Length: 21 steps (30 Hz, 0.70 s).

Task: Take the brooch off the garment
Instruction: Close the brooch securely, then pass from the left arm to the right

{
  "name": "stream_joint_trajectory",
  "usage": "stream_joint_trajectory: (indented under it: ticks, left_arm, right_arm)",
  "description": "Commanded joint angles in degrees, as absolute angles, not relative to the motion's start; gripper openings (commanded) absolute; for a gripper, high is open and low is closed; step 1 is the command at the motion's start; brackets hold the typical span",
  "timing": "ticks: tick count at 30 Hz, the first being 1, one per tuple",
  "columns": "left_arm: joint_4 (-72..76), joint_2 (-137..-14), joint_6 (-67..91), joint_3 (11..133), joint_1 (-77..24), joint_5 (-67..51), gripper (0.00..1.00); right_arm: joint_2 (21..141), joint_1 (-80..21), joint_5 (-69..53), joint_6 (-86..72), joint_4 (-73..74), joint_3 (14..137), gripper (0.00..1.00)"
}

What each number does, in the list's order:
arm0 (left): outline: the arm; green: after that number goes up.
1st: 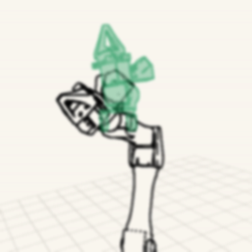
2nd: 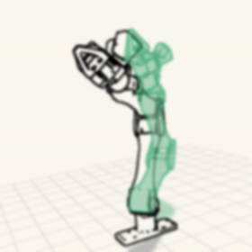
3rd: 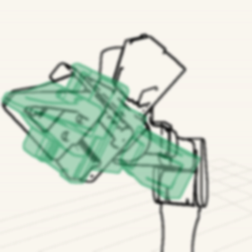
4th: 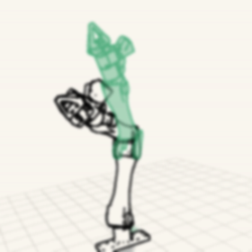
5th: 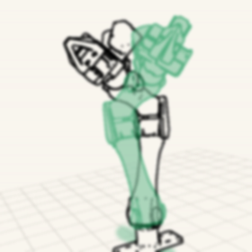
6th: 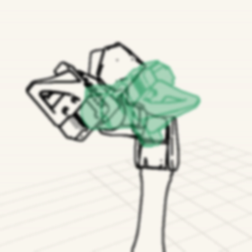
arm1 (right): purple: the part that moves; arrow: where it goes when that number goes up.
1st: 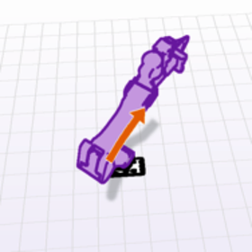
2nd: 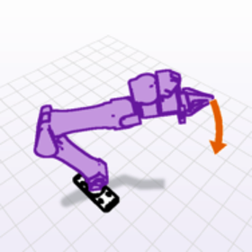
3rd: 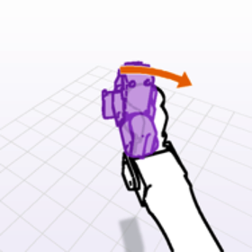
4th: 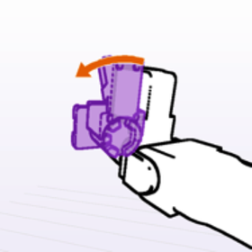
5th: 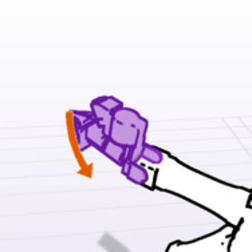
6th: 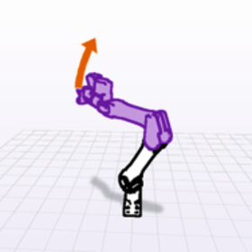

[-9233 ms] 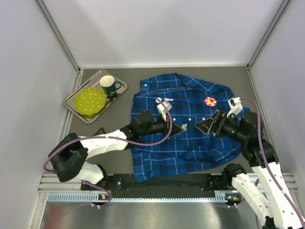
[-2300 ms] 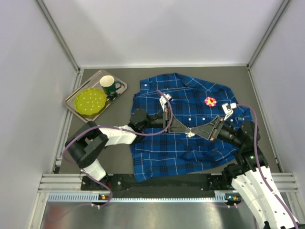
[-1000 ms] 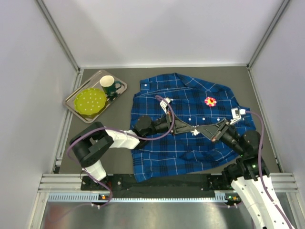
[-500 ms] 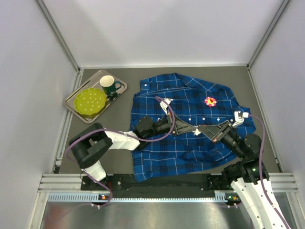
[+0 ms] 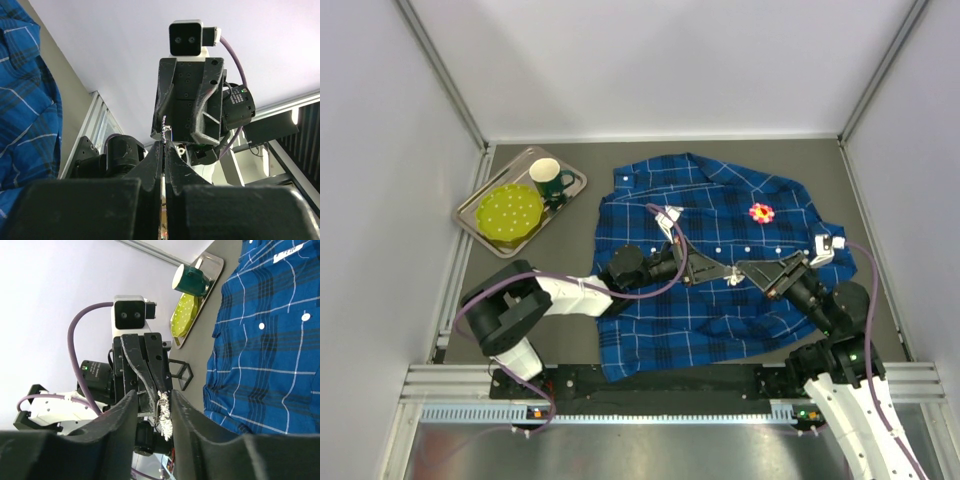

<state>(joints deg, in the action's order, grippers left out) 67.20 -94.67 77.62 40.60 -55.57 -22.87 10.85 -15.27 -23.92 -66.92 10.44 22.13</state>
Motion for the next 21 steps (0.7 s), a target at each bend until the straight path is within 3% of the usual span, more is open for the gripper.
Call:
stream_joint_trajectory:
  ticks: [1, 9, 16, 21]
  left_arm:
    - [65.57, -90.97, 74.27, 40.43, -55.72, -22.94, 0.0]
    - [63.8, -89.21, 73.65, 39.81, -55.02, -23.64, 0.0]
    - [68.02, -90.78, 76.63, 39.46, -54.84, -24.61, 0.0]
    - [73.03, -92.55, 79.71, 38.94, -54.14, -24.7, 0.0]
  right_arm:
    - [9.93, -15.56, -23.82, -68.38, 11.33, 23.73, 0.39]
    - [10.55, -15.56, -24.96, -66.01, 13.45, 24.26, 0.46]
    - [10.46, -15.56, -26.72, -64.96, 13.27, 23.73, 0.35]
    - [9.32, -15.56, -28.65, -64.25, 13.36, 23.65, 0.34]
